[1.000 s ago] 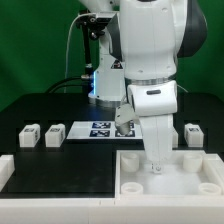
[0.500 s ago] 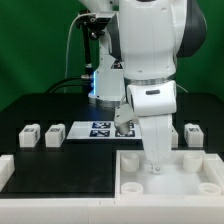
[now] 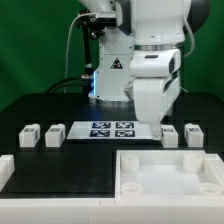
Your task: Assemble one leg
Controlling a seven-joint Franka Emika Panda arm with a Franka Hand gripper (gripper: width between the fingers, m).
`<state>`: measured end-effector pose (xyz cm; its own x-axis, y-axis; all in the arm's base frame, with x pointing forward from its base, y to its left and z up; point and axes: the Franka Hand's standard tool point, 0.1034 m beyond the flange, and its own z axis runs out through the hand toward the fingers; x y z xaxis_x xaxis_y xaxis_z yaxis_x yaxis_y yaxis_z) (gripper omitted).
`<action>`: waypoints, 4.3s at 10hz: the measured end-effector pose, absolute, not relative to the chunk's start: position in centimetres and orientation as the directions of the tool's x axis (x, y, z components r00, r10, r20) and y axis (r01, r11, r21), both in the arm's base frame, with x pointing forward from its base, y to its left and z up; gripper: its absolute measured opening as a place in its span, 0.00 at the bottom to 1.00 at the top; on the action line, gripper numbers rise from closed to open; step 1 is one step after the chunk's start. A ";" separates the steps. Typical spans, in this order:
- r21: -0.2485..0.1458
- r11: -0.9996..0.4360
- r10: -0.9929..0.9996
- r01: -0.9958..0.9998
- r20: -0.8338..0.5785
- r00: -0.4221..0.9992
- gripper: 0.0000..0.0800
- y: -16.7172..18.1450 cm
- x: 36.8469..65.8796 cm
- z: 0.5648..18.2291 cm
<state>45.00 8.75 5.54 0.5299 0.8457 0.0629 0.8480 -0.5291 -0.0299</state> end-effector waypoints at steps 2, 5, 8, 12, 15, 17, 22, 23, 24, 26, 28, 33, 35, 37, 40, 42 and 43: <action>-0.046 -0.743 0.666 0.668 0.059 0.744 0.81 11.8 44.4 5.6; -0.079 -0.922 0.376 0.378 0.045 0.926 0.81 13.9 44.2 5.8; -0.113 -0.991 0.072 0.073 0.012 0.997 0.81 14.4 44.0 5.7; -0.104 -0.994 -0.034 -0.043 -0.089 0.995 0.81 15.0 42.8 5.0; -0.074 -0.995 -0.030 -0.061 -0.362 0.932 0.81 14.9 41.7 5.1; -0.059 -0.996 -0.020 -0.060 -0.531 0.847 0.81 15.0 41.6 5.4; -0.076 -0.996 0.022 -0.039 -0.676 0.737 0.81 15.0 41.9 4.9; -0.061 -0.997 0.008 -0.046 -0.687 0.726 0.81 15.3 41.2 4.4; -0.045 -0.998 -0.006 -0.052 -0.698 0.716 0.81 15.6 40.3 3.7; -0.035 -0.998 -0.010 -0.050 -0.710 0.704 0.81 15.8 38.9 2.5; -0.034 -0.998 -0.010 -0.049 -0.712 0.702 0.81 15.9 38.8 2.5; -0.034 -0.999 0.000 -0.035 -0.711 0.703 0.81 16.4 38.7 2.5; -0.037 -0.999 0.002 -0.034 -0.706 0.708 0.81 16.5 39.1 2.7; -0.040 -0.999 0.005 -0.033 -0.704 0.711 0.81 16.7 39.3 2.8; -0.041 -0.999 0.009 -0.029 -0.704 0.710 0.81 17.0 39.1 2.3; -0.049 -0.999 0.018 -0.023 -0.702 0.712 0.81 16.9 39.0 1.8; -0.053 -0.998 0.021 -0.023 -0.700 0.714 0.81 16.5 39.0 1.4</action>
Offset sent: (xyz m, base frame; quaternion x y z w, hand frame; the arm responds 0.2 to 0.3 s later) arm 0.0060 0.0196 0.0047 -0.0261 -0.0061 0.3207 0.9468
